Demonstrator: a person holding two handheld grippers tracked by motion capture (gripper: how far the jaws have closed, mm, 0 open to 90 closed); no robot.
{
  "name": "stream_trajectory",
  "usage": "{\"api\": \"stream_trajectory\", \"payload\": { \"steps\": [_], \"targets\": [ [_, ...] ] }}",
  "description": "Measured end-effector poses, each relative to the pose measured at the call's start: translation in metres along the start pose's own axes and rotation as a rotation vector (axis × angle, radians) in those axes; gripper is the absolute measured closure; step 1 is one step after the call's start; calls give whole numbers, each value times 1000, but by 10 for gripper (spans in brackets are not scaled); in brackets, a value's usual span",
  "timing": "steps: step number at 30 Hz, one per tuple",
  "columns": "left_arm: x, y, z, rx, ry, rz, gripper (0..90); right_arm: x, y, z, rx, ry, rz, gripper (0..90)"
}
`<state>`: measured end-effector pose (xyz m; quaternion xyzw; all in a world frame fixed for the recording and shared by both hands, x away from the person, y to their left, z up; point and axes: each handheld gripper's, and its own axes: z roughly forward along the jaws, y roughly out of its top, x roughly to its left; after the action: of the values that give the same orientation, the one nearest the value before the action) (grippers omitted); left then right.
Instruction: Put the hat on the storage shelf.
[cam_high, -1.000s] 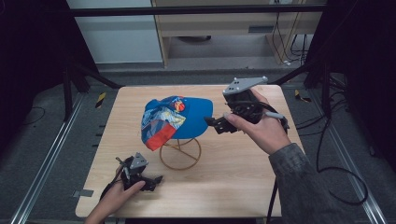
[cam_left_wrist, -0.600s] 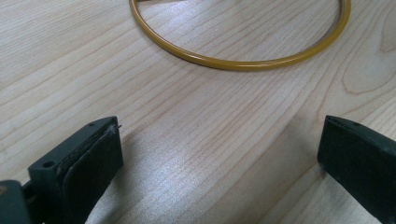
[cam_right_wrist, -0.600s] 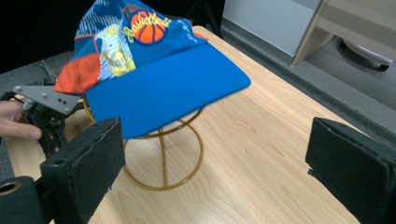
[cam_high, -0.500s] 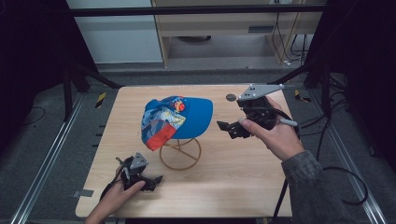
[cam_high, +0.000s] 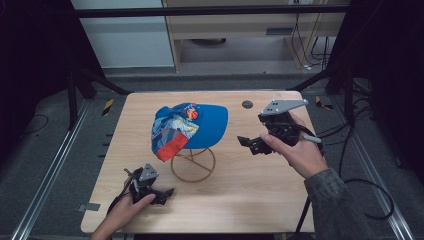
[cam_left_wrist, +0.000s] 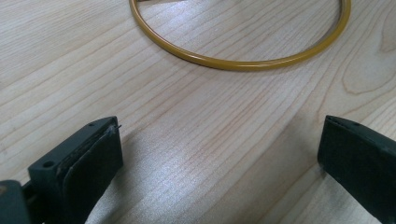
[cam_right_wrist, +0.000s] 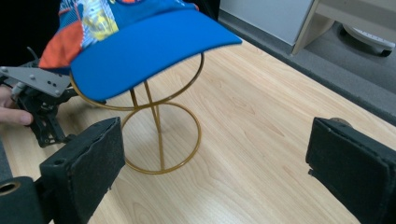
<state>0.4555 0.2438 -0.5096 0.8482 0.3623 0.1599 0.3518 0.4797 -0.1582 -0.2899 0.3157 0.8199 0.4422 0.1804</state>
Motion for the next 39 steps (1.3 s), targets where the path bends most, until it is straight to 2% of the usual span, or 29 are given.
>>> {"api": "stream_trajectory", "payload": {
  "steps": [6, 12, 14, 25, 27, 31, 39],
  "targets": [
    [0, 0, 0, 4, 0, 4, 0, -2, -11, 6, 11, -22, 7, 73],
    [0, 0, 0, 4, 0, 5, 0, -3, -24, 15, 30, -36, -17, 80],
    [0, 0, 0, 4, 0, 5, 0, -4, -34, 20, 48, -47, -31, 81],
    [0, 0, 0, 4, 0, 5, 0, -8, -65, 30, 71, -69, -21, 85],
    [0, 0, 0, 4, 0, 5, 0, -10, -78, 33, 75, -80, -24, 88],
    [0, 0, 0, 4, -1, 5, 0, -12, -90, 37, 82, -91, -35, 95],
    [0, 0, 0, 4, 0, 5, 0, -15, -111, 42, 88, -100, -18, 98]
  ]
}}
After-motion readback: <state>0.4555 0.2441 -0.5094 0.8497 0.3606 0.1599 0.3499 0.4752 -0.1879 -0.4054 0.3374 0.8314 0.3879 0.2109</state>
